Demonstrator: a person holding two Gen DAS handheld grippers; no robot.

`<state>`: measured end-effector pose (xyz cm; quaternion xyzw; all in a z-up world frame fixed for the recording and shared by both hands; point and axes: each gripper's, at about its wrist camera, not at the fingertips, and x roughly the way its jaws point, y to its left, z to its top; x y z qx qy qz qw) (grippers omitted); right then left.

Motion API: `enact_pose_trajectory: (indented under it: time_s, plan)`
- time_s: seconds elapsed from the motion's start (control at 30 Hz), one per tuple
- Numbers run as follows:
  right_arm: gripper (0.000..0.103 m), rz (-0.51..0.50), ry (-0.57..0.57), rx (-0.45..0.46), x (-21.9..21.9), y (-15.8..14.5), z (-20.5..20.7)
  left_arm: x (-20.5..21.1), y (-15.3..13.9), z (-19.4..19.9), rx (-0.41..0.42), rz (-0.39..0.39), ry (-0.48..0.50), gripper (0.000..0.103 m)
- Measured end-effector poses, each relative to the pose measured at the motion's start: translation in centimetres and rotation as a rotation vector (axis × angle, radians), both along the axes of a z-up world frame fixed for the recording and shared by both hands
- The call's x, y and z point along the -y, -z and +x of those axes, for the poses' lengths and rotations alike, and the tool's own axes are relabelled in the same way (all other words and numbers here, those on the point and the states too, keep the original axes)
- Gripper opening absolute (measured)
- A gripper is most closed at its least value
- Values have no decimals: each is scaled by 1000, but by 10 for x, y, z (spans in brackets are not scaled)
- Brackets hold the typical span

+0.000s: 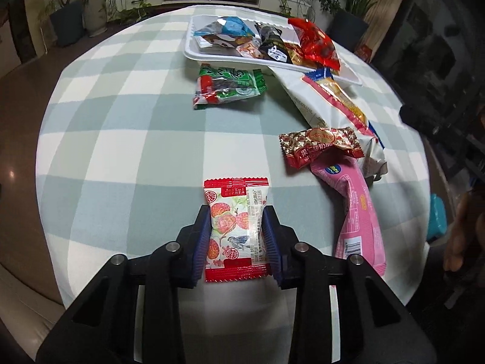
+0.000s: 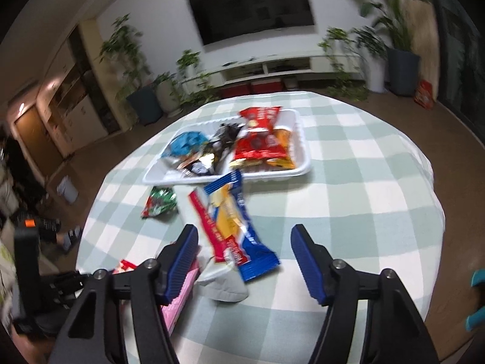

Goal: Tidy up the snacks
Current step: 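Grasp the red-white strawberry packet with the left tool, then grasp the white-red long bag with right tool while left tool holds strawberry packet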

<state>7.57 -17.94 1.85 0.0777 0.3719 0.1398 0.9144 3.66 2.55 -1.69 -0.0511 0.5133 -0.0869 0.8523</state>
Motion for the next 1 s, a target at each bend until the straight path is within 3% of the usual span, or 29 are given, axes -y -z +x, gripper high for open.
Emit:
enact_pose_trajectory:
  time_s: [0.3, 0.47, 0.7, 0.87, 1.0]
  plan:
    - [52, -262, -138, 17, -56, 16, 11, -20, 0, 0, 51, -92, -41, 32]
    - [48, -309, -99, 17, -55, 18, 29, -22, 2, -1, 56, -115, -30, 32]
    - [45, -436, -202, 25, -83, 33, 24, -25, 4, -1, 53, -153, -36, 32]
    - [46, -461, -292, 39, -100, 39, 10, -26, 4, 0, 52, -159, -41, 32]
    - [46, -345, -309, 2, -93, 32, 16, -25, 4, 0, 54, -156, -42, 32]
